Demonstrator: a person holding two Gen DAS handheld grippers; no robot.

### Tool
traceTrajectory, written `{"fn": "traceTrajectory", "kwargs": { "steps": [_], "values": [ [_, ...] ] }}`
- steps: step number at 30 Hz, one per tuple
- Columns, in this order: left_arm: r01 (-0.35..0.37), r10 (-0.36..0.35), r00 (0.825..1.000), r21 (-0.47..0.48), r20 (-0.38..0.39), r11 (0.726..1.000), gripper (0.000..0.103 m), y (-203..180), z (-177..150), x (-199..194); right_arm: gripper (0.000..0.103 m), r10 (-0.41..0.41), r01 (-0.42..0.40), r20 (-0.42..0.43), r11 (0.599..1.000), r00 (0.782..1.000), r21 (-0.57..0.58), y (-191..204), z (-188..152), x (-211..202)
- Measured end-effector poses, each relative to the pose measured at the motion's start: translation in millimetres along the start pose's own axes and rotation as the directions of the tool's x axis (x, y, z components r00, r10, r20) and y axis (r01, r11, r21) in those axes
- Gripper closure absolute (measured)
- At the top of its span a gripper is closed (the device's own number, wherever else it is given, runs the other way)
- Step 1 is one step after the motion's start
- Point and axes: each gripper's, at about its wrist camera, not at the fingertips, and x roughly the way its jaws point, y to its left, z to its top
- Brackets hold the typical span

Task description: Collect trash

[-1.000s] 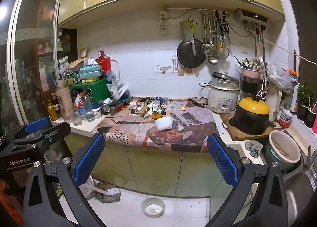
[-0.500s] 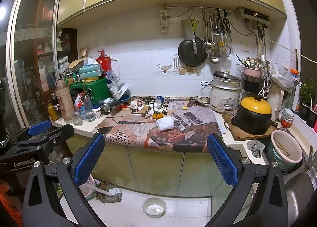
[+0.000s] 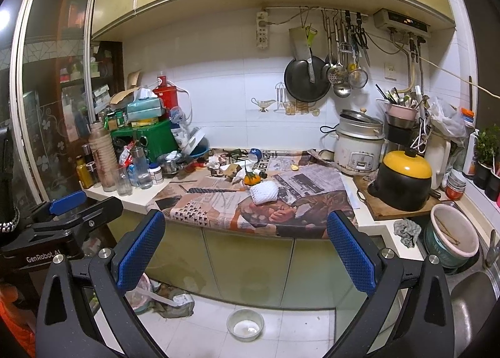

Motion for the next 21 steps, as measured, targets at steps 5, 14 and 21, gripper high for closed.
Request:
{"fn": "traceTrajectory", "kwargs": {
  "steps": [5,14,21],
  "values": [
    [0.001,-0.001,1.000,0.007,0.005,1.000,0.000,-0.8,-3.7,-3.3,0.000,0.000,0.000,-0.002,1.000,1.000,0.000,-0.1,0.2,0.6],
    [0.002,-0.002,1.000,0.013,0.006,1.000,0.000,-4.5,-7.3,-1.6,0.000,0.000,0.000,-0.003,1.000,1.000,0.002,-0.1,0.2,1.0],
    [0.000,0.000,1.000,0.016,0.008,1.000,0.000,-5.0,-7.2,-1.8,0.000,0.000,0.000,-0.003,1.000,1.000,0.006,0.9,-0.3,2.1]
  ]
}}
